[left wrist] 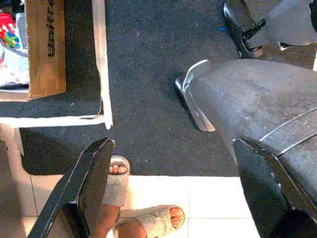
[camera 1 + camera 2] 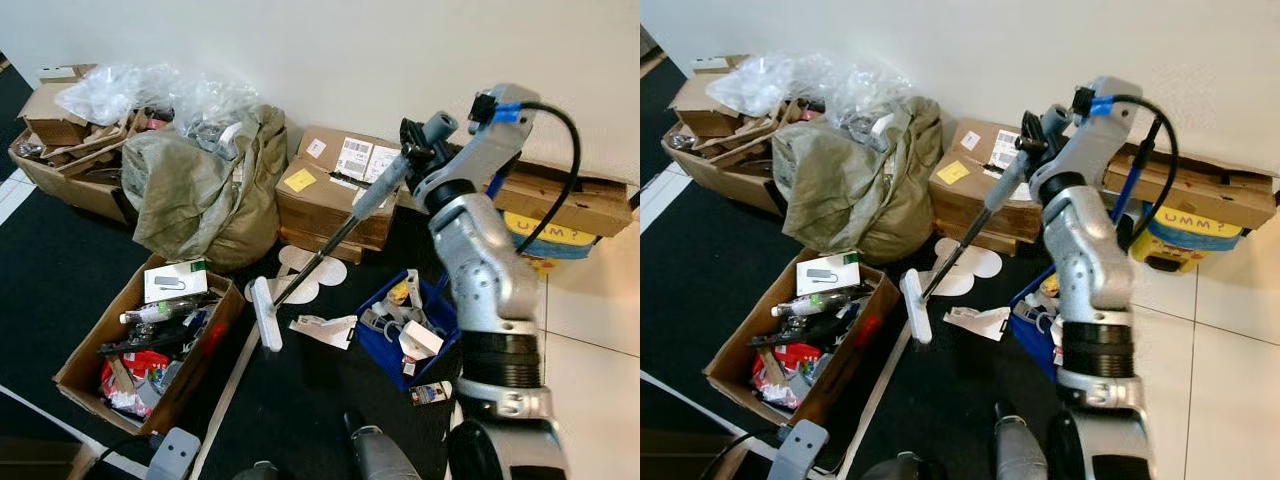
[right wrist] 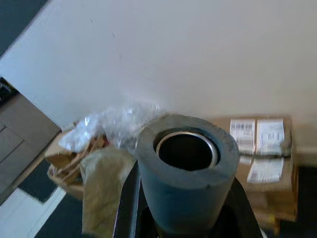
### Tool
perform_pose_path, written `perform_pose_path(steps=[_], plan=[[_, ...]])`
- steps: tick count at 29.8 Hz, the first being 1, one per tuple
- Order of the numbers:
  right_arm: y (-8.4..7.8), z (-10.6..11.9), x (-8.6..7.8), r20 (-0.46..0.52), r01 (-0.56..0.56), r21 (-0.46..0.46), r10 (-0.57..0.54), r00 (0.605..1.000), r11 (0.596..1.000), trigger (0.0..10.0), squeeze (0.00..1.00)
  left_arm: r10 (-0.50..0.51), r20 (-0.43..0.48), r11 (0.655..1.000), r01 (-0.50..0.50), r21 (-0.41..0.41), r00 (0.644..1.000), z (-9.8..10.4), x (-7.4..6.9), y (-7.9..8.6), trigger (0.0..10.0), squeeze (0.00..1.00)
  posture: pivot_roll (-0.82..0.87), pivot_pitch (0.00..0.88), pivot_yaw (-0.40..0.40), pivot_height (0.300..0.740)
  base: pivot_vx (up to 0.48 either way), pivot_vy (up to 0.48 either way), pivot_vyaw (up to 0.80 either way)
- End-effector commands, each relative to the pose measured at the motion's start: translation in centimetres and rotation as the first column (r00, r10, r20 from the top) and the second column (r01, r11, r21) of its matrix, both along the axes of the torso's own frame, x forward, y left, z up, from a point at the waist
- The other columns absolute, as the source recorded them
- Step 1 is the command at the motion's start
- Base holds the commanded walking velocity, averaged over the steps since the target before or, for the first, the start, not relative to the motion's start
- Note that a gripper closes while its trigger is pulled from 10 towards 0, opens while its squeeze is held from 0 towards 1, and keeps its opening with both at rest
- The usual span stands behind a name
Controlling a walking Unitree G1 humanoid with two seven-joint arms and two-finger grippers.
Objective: Sweep floor
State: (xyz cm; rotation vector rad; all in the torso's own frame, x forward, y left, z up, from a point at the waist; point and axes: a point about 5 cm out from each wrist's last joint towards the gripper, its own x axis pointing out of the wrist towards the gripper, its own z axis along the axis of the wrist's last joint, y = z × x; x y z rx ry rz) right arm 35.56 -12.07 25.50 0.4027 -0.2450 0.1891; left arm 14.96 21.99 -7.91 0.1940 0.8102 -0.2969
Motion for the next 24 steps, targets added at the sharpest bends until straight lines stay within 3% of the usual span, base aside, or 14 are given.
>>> perform_pose_path(steps=[1, 5, 7, 12, 17, 24], plan=[[0.9, 0.0, -0.2, 0.032, -0.018, 0.034, 0.017, 0.999, 0.999, 10.0, 0.0, 0.011, -0.056, 1.0, -0.011, 0.013, 0.998, -0.6, -1.8, 0.7, 10.0, 0.0, 0.03, 0.331, 0.103, 0.74, 0.0, 0.0, 0.0], [1.7, -2.6, 0.1, -0.009, 0.046, 0.107, -0.046, 0.999, 0.993, 10.0, 0.0, 0.002, -0.061, 1.0, -0.002, 0.013, 0.998, -0.7, -2.7, 1.1, 10.0, 0.0, 0.05, 0.346, 0.107, 0.74, 0.0, 0.0, 0.0], [1.4, -3.6, 0.5, -0.01, 0.113, 0.106, -0.112, 0.994, 0.988, 10.0, 0.0, -0.002, -0.061, 1.0, 0.003, 0.015, 0.998, -0.6, -3.3, 1.4, 10.0, 0.0, 0.07, 0.359, 0.111, 0.74, 0.0, 0.0, 0.0], [1.1, -3.9, 0.7, -0.008, 0.138, 0.098, -0.138, 0.99, 0.986, 10.0, 0.0, -0.003, -0.06, 1.0, 0.004, 0.015, 0.998, -0.6, -3.4, 1.5, 10.0, 0.0, 0.07, 0.361, 0.111, 0.74, 0.0, 0.0, 0.0], [0.3, -5.5, 1.2, 0.006, 0.27, 0.013, -0.27, 0.963, 0.963, 10.0, 0.0, -0.016, -0.037, 1.0, 0.016, 0.011, 0.999, -0.4, -3.0, 1.6, 10.0, 0.0, 0.09, 0.373, 0.12, 0.74, 0.0, 0.0, 0.0], [-0.6, -7.7, 1.2, -0.006, 0.348, -0.028, -0.348, 0.937, 0.937, 10.0, 0.0, -0.023, -0.014, 1.0, 0.023, 0.003, 1.0, -0.2, -2.5, 1.3, 10.0, 0.0, 0.09, 0.367, 0.119, 0.74, 0.0, 0.0, 0.0]])
